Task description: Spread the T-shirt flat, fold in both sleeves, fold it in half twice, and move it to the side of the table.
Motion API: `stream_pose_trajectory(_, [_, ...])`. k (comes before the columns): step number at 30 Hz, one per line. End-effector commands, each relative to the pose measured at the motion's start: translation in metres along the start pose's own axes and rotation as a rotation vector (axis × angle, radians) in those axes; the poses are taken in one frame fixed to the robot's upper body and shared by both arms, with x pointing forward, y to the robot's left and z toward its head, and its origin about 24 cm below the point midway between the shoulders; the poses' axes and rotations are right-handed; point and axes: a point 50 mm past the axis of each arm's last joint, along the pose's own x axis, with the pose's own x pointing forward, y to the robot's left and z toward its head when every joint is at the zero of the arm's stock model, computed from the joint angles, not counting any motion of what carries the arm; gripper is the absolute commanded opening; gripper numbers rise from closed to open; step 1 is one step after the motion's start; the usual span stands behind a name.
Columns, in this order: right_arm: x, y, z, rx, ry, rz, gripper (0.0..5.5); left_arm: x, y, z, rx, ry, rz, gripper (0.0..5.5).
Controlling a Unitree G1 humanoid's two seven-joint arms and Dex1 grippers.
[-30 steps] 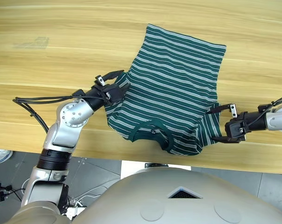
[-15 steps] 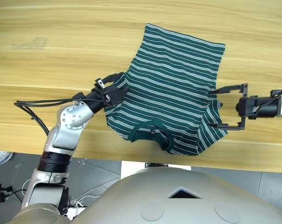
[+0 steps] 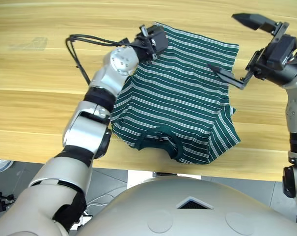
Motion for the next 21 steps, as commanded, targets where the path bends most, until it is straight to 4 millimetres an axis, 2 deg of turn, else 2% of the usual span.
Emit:
stream_pose_trajectory(1, [0.008, -0.009, 0.008, -0.087, -0.053, -0.092, 5.11, 0.013, -0.014, 0.002, 0.129, 0.086, -0.088, 2.34])
stream_pose_trajectory(4, [0.012, -0.004, 0.01, -0.1, -0.084, -0.097, 5.11, 0.013, -0.028, -0.007, 0.202, 0.147, -0.152, 2.34])
stream_pose_trajectory(7, [0.013, 0.003, 0.008, -0.096, -0.091, -0.097, 5.11, 0.005, -0.031, -0.026, 0.188, 0.206, -0.151, 2.34])
stream_pose_trajectory(10, [0.01, 0.006, 0.005, -0.09, -0.084, -0.106, 5.11, -0.013, -0.025, -0.054, 0.154, 0.291, -0.108, 2.34])
stream_pose_trajectory(13, [0.008, 0.01, 0.004, -0.084, -0.081, -0.111, 5.11, -0.028, -0.016, -0.073, 0.085, 0.335, -0.052, 2.34])
stream_pose_trajectory(16, [0.004, 0.013, 0.002, -0.078, -0.07, -0.125, 5.11, -0.034, -0.013, -0.08, 0.056, 0.346, -0.016, 2.34])
stream_pose_trajectory(21, [0.004, 0.017, -0.001, -0.064, -0.06, -0.118, 5.11, -0.041, -0.023, -0.088, 0.001, 0.313, 0.01, 2.34])
